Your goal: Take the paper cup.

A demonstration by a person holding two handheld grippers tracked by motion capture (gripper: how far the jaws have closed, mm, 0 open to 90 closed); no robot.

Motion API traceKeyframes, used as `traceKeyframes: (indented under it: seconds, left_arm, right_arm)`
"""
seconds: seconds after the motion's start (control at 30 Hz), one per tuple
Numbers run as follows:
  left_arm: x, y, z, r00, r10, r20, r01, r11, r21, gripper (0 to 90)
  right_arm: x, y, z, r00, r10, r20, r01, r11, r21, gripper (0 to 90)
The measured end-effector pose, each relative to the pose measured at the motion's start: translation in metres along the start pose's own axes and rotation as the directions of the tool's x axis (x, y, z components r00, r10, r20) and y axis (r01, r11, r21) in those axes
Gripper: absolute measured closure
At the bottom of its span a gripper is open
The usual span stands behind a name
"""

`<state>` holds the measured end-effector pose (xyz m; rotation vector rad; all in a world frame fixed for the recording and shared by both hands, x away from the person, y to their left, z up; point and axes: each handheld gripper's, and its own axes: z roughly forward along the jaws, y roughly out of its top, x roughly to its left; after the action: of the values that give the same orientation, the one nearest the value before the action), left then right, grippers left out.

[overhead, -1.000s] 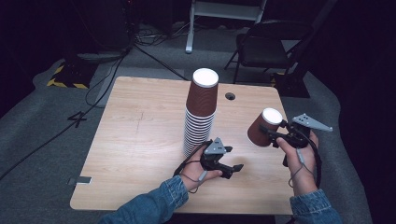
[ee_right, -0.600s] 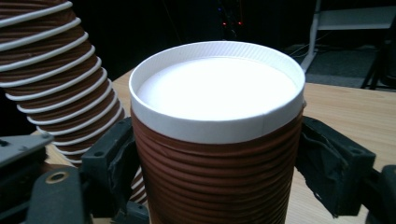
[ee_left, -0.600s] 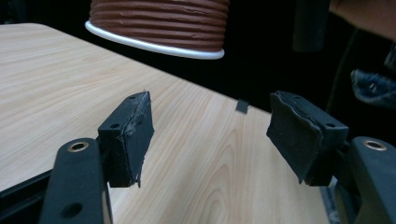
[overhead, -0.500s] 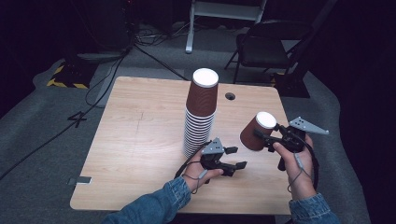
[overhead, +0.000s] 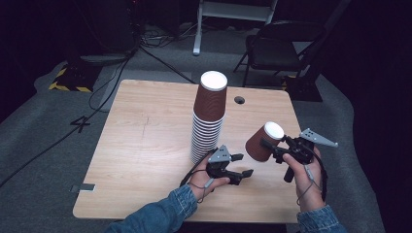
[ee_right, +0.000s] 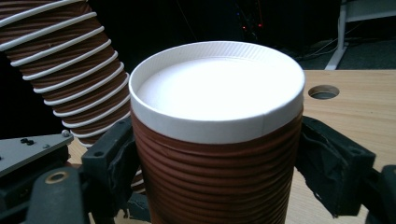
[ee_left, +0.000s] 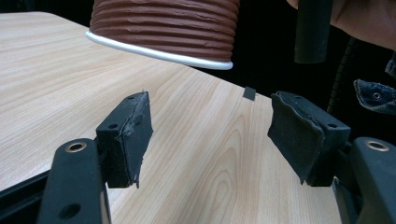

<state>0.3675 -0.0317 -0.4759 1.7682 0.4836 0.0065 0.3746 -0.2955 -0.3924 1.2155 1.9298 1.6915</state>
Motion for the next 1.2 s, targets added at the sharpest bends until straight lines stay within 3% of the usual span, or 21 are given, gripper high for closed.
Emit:
traceKeyframes:
  seconds: [0.23,0.57,1.2]
  left_arm:
    - [0.000,-0.001,-0.001,1.0000,-0.002,0.000,0.002,1.0000,-0.001,29.5]
    - [0.000,-0.001,-0.002,1.0000,0.007,0.001,-0.007,0.9998,0.020,32.8]
    - [0.001,-0.003,-0.001,0.9999,-0.007,0.015,0.007,0.9996,-0.029,31.9]
  right_arm:
    - [0.000,-0.008,0.001,0.9988,0.037,-0.033,-0.037,0.9989,-0.029,20.1]
    - [0.001,-0.016,0.004,0.9983,0.041,-0.042,-0.042,0.9989,-0.020,20.0]
    - [0.010,-0.025,0.013,0.9927,0.068,-0.100,-0.071,0.9972,-0.025,20.0]
